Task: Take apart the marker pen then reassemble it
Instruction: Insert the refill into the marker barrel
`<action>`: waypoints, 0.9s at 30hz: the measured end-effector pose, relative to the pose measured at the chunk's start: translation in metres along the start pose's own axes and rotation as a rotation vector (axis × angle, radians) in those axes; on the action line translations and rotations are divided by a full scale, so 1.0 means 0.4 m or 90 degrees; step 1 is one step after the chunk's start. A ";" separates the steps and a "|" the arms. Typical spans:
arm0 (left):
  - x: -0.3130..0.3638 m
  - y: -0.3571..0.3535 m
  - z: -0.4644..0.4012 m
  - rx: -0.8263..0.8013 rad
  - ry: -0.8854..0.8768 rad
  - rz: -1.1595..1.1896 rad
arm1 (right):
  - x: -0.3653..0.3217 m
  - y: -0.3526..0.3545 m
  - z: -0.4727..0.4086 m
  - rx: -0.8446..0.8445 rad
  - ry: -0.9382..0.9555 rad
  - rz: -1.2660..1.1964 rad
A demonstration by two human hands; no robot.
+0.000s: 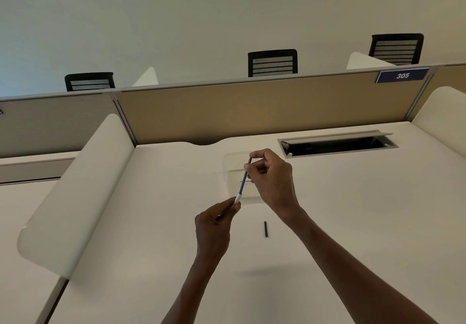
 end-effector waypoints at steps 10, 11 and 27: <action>-0.014 0.009 -0.017 0.025 0.049 -0.004 | -0.011 -0.022 0.015 -0.049 0.041 -0.070; -0.017 0.011 -0.020 0.026 0.058 0.003 | -0.007 -0.023 0.016 -0.050 0.028 -0.086; -0.016 0.020 -0.023 0.038 0.072 0.027 | 0.081 -0.041 0.021 -0.087 0.015 -0.010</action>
Point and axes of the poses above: each hand's wrist, its own z-axis away from the middle knuckle, its own y-axis out of the back of the hand, x = y × z, the point moved 6 cm from there along -z, towards the middle knuckle, and after that the axes turned 6 degrees about x, right-handed, at the moved point
